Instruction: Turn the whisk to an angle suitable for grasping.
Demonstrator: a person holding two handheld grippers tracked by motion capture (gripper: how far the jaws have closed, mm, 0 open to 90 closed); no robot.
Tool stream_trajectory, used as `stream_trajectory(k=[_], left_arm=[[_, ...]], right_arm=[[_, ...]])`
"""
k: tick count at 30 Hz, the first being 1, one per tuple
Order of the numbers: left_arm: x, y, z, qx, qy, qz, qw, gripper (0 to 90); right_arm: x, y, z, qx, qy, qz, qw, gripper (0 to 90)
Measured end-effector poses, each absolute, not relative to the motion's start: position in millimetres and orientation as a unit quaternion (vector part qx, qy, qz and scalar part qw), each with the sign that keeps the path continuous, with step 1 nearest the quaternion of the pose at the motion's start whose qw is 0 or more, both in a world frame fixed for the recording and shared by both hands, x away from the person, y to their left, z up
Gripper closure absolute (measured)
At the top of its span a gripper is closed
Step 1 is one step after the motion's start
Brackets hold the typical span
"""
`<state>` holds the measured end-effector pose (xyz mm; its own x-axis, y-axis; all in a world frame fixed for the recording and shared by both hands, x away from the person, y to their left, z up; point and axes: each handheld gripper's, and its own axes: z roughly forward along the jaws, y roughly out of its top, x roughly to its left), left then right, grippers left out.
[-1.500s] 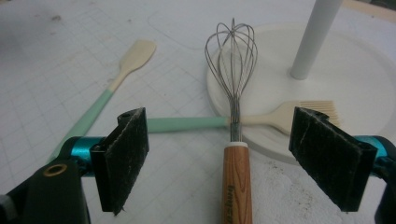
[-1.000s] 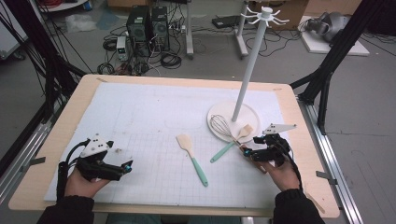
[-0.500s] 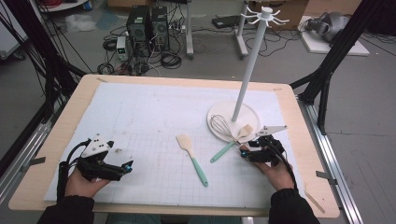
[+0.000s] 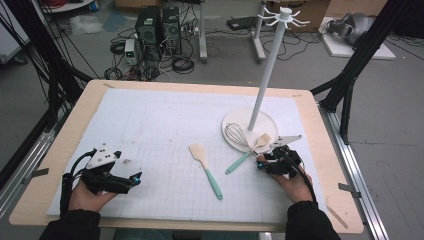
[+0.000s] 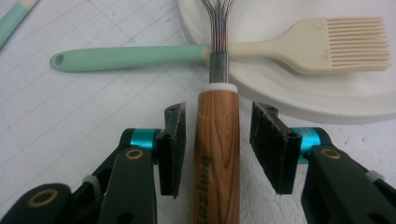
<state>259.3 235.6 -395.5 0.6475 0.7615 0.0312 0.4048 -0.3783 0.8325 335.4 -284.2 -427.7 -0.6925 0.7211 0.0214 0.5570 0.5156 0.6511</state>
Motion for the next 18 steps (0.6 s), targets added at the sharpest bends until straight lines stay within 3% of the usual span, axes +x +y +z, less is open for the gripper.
stream_trajectory(k=[18], left_arm=[[259,236,-396,0.804,0.362,0.210,0.422,2.1]], right_arm=[[325,-288,-429,0.359,0.869,0.313,0.133,61.4]])
